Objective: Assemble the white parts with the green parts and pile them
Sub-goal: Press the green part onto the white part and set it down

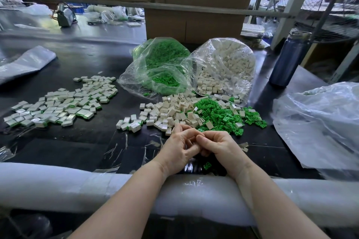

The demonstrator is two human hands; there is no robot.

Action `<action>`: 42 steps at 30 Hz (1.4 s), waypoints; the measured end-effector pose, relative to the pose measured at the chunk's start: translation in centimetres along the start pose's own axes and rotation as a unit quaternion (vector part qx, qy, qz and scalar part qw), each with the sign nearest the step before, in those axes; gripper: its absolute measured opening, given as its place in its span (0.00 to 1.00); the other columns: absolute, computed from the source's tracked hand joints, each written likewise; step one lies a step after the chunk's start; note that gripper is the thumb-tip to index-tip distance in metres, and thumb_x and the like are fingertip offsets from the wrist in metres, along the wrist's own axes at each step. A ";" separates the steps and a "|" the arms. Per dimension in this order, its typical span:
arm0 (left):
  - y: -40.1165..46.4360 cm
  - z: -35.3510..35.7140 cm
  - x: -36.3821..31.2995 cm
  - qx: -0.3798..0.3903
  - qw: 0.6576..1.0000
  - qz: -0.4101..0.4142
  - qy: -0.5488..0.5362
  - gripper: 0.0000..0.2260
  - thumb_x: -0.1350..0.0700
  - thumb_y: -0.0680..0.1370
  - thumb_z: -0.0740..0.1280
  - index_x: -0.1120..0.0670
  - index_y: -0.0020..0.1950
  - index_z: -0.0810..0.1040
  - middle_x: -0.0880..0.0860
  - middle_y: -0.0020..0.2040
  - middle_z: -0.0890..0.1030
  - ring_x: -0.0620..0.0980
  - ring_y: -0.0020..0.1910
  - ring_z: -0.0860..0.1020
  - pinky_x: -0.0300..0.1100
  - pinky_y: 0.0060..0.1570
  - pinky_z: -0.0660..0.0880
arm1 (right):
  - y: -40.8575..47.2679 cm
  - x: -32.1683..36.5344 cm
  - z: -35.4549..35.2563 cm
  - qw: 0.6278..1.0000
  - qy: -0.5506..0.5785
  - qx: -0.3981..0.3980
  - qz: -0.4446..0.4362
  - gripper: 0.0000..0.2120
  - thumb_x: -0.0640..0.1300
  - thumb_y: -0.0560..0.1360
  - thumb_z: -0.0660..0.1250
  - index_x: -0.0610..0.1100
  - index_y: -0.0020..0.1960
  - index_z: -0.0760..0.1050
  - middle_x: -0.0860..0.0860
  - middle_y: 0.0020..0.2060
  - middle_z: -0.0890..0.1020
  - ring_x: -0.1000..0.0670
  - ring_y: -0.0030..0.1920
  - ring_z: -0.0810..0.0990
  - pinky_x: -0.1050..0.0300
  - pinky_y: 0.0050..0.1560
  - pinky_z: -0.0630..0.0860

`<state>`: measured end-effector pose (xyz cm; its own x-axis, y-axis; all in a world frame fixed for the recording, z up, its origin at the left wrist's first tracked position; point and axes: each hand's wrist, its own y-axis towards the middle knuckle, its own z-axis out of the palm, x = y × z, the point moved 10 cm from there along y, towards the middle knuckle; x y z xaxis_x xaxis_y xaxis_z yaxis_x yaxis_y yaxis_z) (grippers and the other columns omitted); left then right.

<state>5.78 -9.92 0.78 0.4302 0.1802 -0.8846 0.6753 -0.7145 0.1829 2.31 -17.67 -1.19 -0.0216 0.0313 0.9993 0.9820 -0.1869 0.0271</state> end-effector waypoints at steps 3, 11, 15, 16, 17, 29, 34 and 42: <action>0.0 0.1 -0.1 0.002 1.000 -0.001 0.003 0.06 0.64 0.75 0.66 0.57 0.51 0.79 0.55 0.54 0.67 0.45 0.39 0.69 0.26 0.44 0.70 | 0.1 -0.3 -0.1 0.999 0.030 -0.002 0.010 0.20 0.47 0.67 0.68 0.30 0.46 0.79 0.37 0.38 0.77 0.43 0.37 0.73 0.50 0.42 0.71; 0.0 0.3 -0.2 0.012 1.000 0.000 0.016 0.08 0.64 0.75 0.66 0.59 0.53 0.79 0.54 0.54 0.67 0.46 0.39 0.69 0.26 0.46 0.69 | 0.3 -1.0 -0.5 0.999 0.040 -0.007 0.015 0.10 0.36 0.74 0.65 0.28 0.45 0.78 0.44 0.30 0.77 0.55 0.28 0.73 0.67 0.29 0.69; 0.0 0.3 -0.1 0.015 1.000 -0.001 0.016 0.08 0.63 0.75 0.66 0.58 0.53 0.78 0.53 0.54 0.67 0.44 0.39 0.69 0.27 0.45 0.69 | 0.4 -1.0 -0.4 0.999 0.049 -0.008 0.019 0.10 0.36 0.73 0.65 0.28 0.45 0.78 0.43 0.31 0.77 0.54 0.28 0.74 0.67 0.29 0.70; 0.0 0.4 -0.1 0.016 1.000 -0.001 0.016 0.08 0.63 0.75 0.67 0.57 0.53 0.78 0.53 0.54 0.67 0.44 0.39 0.69 0.27 0.46 0.69 | 0.3 -1.0 -0.5 0.999 0.049 -0.009 0.019 0.09 0.36 0.73 0.65 0.28 0.45 0.78 0.43 0.31 0.78 0.54 0.28 0.74 0.67 0.28 0.70; 0.0 0.4 -0.1 0.016 1.000 -0.001 0.015 0.07 0.63 0.75 0.67 0.57 0.53 0.79 0.52 0.54 0.67 0.44 0.39 0.69 0.28 0.46 0.69 | 0.3 -1.0 -0.5 0.999 0.048 -0.010 0.020 0.09 0.35 0.73 0.65 0.28 0.45 0.78 0.44 0.30 0.77 0.55 0.27 0.74 0.67 0.28 0.70; 0.1 0.4 0.1 0.013 1.000 -0.001 -0.002 0.03 0.62 0.76 0.66 0.55 0.48 0.76 0.52 0.52 0.67 0.43 0.37 0.69 0.27 0.41 0.69 | -0.1 0.1 0.0 0.999 0.038 -0.012 0.010 0.18 0.46 0.70 0.66 0.30 0.47 0.78 0.37 0.39 0.76 0.41 0.42 0.71 0.46 0.47 0.67; 0.1 0.6 0.2 0.029 1.000 -0.003 0.003 0.04 0.62 0.76 0.66 0.55 0.48 0.76 0.53 0.52 0.67 0.47 0.40 0.70 0.31 0.45 0.71 | 0.0 -0.1 -0.2 1.000 0.024 -0.007 0.002 0.10 0.39 0.74 0.65 0.32 0.45 0.80 0.42 0.32 0.78 0.50 0.31 0.72 0.64 0.32 0.69; 0.0 0.7 0.1 0.032 0.999 0.002 0.010 0.05 0.63 0.75 0.66 0.55 0.49 0.77 0.50 0.51 0.67 0.46 0.41 0.70 0.30 0.45 0.70 | 0.1 -0.1 -0.2 0.999 0.041 -0.001 0.002 0.08 0.34 0.75 0.63 0.36 0.41 0.80 0.53 0.24 0.79 0.60 0.24 0.73 0.70 0.26 0.68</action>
<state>5.40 -10.41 0.36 0.4449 0.1898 -0.8752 0.6341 -0.7569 0.1582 2.33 -17.85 -1.32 -0.0331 -0.0499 0.9982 0.9818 -0.1883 0.0232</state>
